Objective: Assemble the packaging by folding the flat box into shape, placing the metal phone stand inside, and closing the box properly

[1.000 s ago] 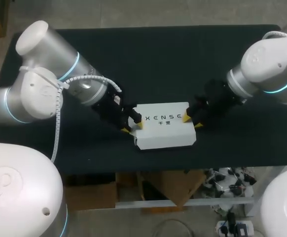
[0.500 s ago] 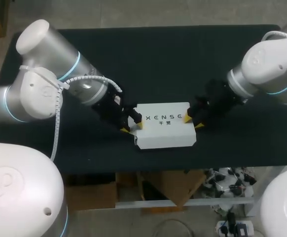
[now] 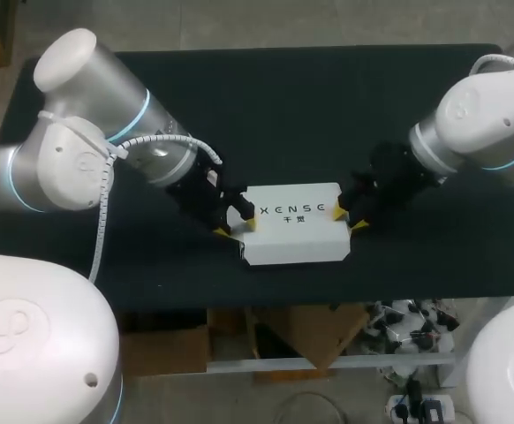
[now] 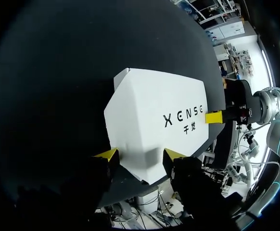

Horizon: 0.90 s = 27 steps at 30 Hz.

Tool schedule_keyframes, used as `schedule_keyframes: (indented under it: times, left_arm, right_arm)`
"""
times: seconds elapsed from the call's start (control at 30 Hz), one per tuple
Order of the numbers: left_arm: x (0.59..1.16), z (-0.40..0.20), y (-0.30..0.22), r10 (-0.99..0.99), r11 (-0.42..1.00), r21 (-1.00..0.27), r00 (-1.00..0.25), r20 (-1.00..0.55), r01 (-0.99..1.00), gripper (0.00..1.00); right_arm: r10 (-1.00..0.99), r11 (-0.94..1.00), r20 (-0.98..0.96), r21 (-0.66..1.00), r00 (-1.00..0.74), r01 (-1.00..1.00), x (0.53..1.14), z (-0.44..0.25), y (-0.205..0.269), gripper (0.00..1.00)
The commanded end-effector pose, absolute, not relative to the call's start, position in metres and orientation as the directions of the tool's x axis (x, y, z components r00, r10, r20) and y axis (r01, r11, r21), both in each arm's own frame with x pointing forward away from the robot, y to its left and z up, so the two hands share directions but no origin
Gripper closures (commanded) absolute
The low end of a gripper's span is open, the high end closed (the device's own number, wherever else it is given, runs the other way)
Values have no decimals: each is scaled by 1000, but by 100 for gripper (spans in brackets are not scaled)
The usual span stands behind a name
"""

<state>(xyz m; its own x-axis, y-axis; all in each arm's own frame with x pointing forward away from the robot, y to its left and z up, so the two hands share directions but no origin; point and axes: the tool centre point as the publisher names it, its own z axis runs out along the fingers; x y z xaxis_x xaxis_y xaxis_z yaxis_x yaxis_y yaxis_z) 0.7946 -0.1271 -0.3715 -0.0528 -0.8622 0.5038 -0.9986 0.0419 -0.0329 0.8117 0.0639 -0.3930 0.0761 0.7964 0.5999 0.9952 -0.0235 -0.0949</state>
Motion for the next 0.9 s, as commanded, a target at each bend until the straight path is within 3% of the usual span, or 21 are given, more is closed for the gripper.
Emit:
schedule_keyframes:
  times: [0.03, 0.9]
  left_arm:
    - [792, -367, -129, -873, 43, -36, -55, 485, -998, 38]
    - [801, -366, -132, -890, 83, -18, -82, 449, -996, 40]
  right_arm:
    - [800, -25, 596, -90, 74, 996, 810, -392, 66, 54]
    - [815, -26, 576, -87, 71, 996, 807, -382, 67, 55]
